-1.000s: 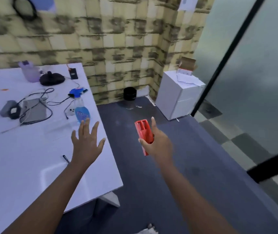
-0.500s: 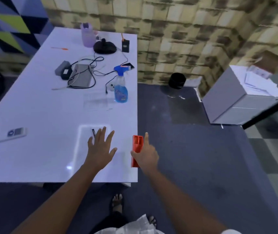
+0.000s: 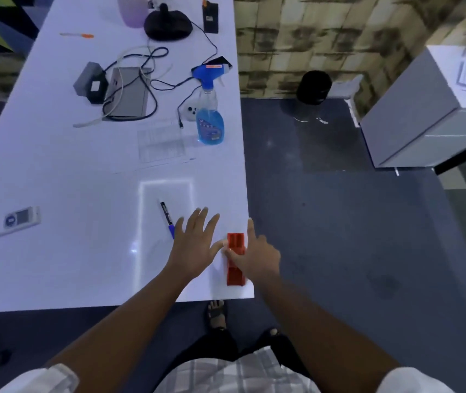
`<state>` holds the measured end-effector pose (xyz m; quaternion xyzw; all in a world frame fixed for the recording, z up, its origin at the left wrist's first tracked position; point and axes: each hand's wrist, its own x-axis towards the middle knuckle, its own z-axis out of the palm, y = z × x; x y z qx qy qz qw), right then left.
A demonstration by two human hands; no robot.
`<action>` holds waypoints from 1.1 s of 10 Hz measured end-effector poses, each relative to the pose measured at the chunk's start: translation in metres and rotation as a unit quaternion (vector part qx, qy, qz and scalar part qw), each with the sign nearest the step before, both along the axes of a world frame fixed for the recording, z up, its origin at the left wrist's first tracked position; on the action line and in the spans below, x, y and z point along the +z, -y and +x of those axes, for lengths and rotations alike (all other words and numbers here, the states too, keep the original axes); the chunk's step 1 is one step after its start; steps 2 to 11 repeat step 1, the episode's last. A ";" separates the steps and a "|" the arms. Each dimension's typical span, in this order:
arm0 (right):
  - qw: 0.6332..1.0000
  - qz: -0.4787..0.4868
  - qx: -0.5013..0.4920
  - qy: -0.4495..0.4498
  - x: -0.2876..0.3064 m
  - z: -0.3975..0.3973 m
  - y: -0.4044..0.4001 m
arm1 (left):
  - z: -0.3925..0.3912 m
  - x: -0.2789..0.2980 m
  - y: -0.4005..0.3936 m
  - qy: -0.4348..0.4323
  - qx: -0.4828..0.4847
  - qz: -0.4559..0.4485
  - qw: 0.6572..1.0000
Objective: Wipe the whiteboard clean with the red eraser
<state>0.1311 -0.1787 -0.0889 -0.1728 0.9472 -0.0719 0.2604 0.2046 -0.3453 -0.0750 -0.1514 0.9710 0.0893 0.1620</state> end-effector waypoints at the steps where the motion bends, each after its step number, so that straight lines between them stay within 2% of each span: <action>1: 0.998 -0.011 -0.041 -0.056 0.006 -0.021 -0.022 | -0.025 0.005 -0.013 -0.016 -0.029 -0.011 0.999; 11: 0.998 -0.011 -0.041 -0.056 0.006 -0.021 -0.022 | -0.025 0.005 -0.013 -0.016 -0.029 -0.011 0.999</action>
